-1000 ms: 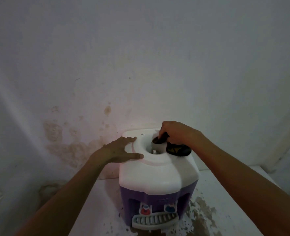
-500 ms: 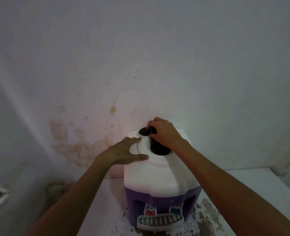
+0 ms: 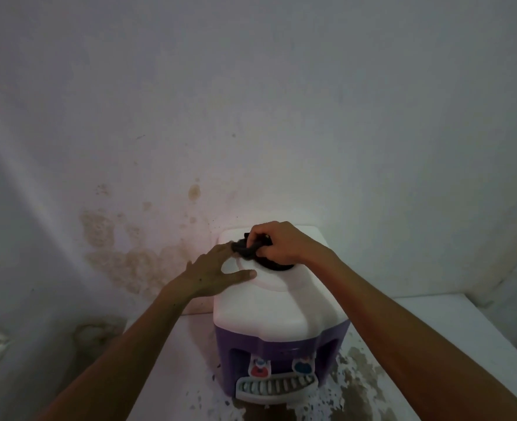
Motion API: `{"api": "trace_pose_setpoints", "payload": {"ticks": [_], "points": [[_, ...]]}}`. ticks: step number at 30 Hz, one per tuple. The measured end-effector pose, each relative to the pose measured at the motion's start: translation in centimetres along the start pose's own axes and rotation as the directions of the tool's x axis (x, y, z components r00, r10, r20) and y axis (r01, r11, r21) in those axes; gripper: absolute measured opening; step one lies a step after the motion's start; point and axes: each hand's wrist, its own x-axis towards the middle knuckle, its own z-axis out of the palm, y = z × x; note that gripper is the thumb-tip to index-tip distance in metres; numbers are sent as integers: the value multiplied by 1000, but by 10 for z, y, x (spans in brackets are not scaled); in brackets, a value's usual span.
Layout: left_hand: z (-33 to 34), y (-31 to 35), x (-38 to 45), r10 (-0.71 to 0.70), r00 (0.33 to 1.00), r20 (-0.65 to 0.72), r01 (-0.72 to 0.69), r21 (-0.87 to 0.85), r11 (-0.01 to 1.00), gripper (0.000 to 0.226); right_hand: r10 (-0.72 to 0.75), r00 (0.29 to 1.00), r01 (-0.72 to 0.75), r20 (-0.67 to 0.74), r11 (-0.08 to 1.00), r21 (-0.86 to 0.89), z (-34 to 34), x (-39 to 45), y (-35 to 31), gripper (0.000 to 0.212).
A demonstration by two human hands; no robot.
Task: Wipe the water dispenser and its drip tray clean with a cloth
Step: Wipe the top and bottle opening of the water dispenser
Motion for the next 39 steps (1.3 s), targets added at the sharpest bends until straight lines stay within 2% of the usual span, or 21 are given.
{"api": "trace_pose_setpoints", "payload": {"ticks": [3,7,11,13,15,17,20,23,25,28,31,34,39], "points": [[-1,-4,-1,14,1000,15,-14,22,1000,131,-19,997,23,78,998,-59,-6,-17,-9,32],[-11,-1,-6,4,995,99,-14,99,995,129,0,984,34,178,981,-191,-13,-36,-14,35],[-17,0,-6,1,987,159,-18,103,995,142,5,986,48,169,951,-305,-17,-58,-10,23],[-19,3,-7,-2,986,169,-16,104,994,146,-11,991,53,134,948,-315,-13,-68,-6,8],[-18,7,-10,-3,986,168,-13,96,995,142,-40,996,64,84,952,-299,-9,-76,-2,19],[-16,10,-11,-4,988,156,-6,68,998,130,-84,996,81,0,965,-251,-5,-78,-1,19],[-14,7,-7,-5,991,130,2,19,1000,117,-94,983,81,-155,993,-89,7,-76,-5,40],[-14,6,-2,-10,994,110,8,18,1000,99,-49,987,33,-154,994,-106,24,-73,-11,59],[-15,7,-1,-21,994,104,17,38,999,95,-29,992,7,-122,984,-177,28,-73,-7,54],[-17,8,1,-27,993,115,21,53,998,97,12,998,-24,-66,983,-184,19,-79,5,47],[-19,10,0,-21,994,110,14,63,998,94,-9,999,1,-37,975,-222,5,-86,13,33],[-17,10,0,-17,994,108,12,49,999,92,-28,993,3,-118,979,-206,-6,-92,25,18],[-10,6,-2,3,997,72,-11,106,994,93,32,937,-82,-349,988,-130,-6,-90,47,22]]}}
